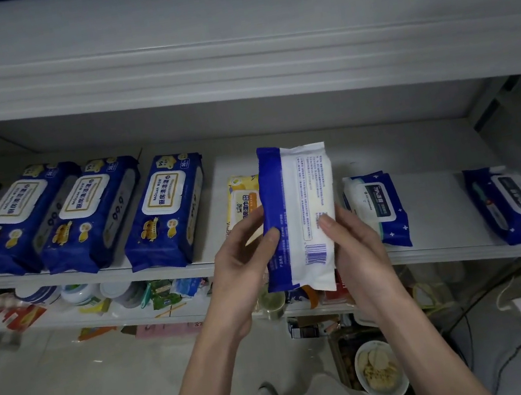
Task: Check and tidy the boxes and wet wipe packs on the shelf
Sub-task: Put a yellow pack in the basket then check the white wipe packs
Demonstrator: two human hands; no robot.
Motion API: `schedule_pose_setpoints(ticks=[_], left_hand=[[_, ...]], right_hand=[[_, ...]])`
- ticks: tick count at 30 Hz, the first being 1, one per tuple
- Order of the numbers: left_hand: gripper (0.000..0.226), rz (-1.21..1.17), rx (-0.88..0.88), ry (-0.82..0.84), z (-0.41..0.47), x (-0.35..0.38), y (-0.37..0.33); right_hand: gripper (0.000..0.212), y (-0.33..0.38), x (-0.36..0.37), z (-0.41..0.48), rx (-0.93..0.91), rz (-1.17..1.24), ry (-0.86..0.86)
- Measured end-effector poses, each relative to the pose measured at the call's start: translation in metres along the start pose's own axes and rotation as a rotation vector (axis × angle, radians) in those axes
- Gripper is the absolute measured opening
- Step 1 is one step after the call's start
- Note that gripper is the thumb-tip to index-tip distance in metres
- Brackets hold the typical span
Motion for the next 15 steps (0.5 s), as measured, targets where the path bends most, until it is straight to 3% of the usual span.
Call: schedule_pose_setpoints(ticks=[15], left_hand=[[0.035, -0.096, -0.044, 0.058, 0.0084, 0.004, -0.0024]], right_hand=[[0.061, 0.0054, -0.0017, 0.0055, -0.036, 0.032, -0.02]])
Point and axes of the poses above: each hand's wrist, its own z-axis towards the middle knuckle, its own x-axis out of the palm, y = z × x, the point moved 3 cm from there along z, towards the middle knuckle, and after that the axes turned 4 degrees about x, right-handed, at the moved point
